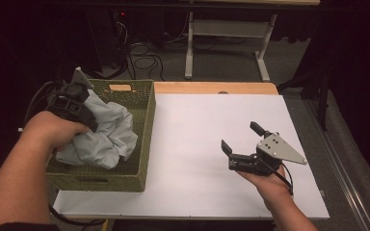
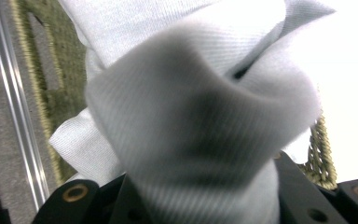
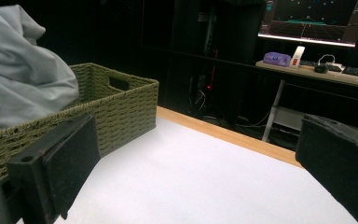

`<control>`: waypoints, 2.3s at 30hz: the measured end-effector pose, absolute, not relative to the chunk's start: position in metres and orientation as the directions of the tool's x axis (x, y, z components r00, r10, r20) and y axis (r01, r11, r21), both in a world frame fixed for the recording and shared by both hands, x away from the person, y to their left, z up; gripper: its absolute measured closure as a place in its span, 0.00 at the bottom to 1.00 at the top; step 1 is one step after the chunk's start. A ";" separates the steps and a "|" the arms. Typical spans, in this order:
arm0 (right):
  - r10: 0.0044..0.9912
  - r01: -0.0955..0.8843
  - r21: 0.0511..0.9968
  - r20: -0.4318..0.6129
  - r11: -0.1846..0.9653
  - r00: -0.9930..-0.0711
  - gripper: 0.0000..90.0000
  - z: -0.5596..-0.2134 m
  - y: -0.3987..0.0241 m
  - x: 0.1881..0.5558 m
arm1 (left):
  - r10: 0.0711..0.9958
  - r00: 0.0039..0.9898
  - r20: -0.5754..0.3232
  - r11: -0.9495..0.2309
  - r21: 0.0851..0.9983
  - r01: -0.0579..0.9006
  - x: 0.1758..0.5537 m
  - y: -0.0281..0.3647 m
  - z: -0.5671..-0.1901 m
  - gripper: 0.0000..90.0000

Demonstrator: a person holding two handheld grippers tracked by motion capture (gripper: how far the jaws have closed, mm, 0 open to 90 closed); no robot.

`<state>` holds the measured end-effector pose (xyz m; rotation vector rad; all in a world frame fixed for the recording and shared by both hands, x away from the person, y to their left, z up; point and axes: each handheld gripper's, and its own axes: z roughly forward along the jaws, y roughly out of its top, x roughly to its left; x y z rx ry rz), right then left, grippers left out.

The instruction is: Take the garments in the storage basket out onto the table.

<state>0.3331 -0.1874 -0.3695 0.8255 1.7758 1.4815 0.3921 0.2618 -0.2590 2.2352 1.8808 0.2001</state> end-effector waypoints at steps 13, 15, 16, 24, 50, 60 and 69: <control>0.817 0.052 0.989 -0.087 0.141 -0.571 0.01 -0.368 -0.189 0.333 | 0.986 0.164 -0.035 -0.148 0.277 0.949 0.386 0.266 -0.231 0.83; 0.816 0.052 0.989 -0.085 0.139 -0.572 0.01 -0.368 -0.189 0.333 | 0.985 0.166 -0.038 -0.149 0.274 0.950 0.386 0.267 -0.230 0.83; 0.816 0.054 0.989 -0.081 0.136 -0.572 0.01 -0.368 -0.189 0.333 | 0.986 0.164 -0.038 -0.147 0.277 0.950 0.385 0.267 -0.230 0.83; 0.816 0.060 0.989 -0.074 0.132 -0.573 0.01 -0.369 -0.189 0.334 | 0.985 0.160 -0.068 -0.132 0.312 0.941 0.385 0.269 -0.222 0.83; 0.817 0.057 0.990 -0.076 0.132 -0.572 0.01 -0.368 -0.189 0.333 | 0.979 0.185 -0.082 -0.147 0.340 0.929 0.385 0.252 -0.207 0.83; 0.817 0.055 0.990 -0.075 0.130 -0.572 0.01 -0.367 -0.189 0.332 | 0.973 0.213 -0.082 -0.171 0.357 0.918 0.387 0.235 -0.200 0.83; 0.815 0.052 0.990 -0.075 0.128 -0.574 0.01 -0.366 -0.189 0.331 | 0.967 0.241 -0.089 -0.195 0.355 0.914 0.392 0.216 -0.204 0.83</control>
